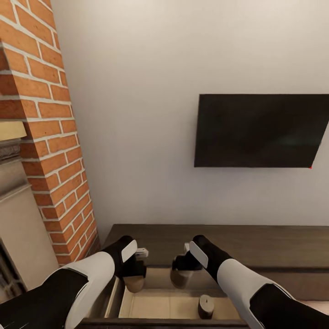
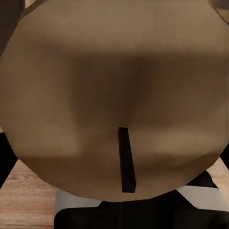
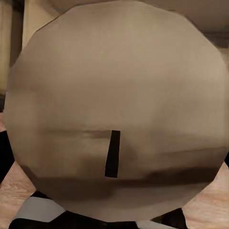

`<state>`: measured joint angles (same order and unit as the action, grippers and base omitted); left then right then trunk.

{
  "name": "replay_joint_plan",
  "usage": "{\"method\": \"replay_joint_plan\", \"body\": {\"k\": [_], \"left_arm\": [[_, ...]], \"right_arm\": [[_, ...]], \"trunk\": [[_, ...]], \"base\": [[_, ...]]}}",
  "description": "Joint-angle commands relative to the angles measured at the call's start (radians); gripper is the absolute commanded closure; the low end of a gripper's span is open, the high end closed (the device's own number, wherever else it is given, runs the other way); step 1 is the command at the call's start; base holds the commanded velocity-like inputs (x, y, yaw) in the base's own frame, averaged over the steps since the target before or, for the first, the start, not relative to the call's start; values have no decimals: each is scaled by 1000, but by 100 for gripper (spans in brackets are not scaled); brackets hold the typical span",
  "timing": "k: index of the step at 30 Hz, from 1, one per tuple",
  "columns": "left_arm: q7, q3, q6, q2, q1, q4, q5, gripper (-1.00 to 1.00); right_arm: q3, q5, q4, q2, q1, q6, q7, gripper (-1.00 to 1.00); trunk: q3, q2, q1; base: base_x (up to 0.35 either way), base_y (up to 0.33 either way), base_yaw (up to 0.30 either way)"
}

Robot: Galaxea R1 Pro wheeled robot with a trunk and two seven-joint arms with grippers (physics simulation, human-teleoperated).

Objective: Place each of the two pumpkins and all three candles from the living room inside a cabinet in the living room (use any cabinet), then make sure every cabinet is closed, and position the cauldron so it is next to a table in the living room.

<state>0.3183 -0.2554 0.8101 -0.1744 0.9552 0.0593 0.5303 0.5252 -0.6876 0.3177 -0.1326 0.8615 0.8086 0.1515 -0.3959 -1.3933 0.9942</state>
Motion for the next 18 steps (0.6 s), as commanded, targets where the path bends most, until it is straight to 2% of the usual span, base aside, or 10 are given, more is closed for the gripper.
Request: {"method": "replay_joint_plan", "body": {"k": [1,3,4,6,10,14,18], "left_arm": [[-6,-7,4,0,0,2,10,100],[-46,-7,3,0,0,2,10,100],[-85,-7,3,0,0,1,9,100],[-104,-7,3,0,0,1,9,100],[-115,-7,3,0,0,1,8,100],[-117,-7,3,0,0,1,8,100],[-117,-7,2,0,0,0,7,100]], "right_arm": [[7,-12,1,0,1,-16,8,100],[7,-12,1,0,1,-23,8,100],[7,-12,0,-3,1,-26,8,100],[7,-12,-3,-6,1,-28,8,100],[7,-11,-13,-16,0,-30,8,100],[7,-11,-23,-42,0,-31,8,100],[7,-11,-26,-42,0,-31,9,100]], "trunk": [[-3,-1,0],[-6,-1,0],[-7,-1,0],[-10,-1,0],[-16,-1,0],[-22,-1,0],[-29,-1,0]], "base": [[226,0,106],[235,0,85],[87,0,30],[46,0,16],[15,0,5],[3,0,1],[0,0,-45]]}}
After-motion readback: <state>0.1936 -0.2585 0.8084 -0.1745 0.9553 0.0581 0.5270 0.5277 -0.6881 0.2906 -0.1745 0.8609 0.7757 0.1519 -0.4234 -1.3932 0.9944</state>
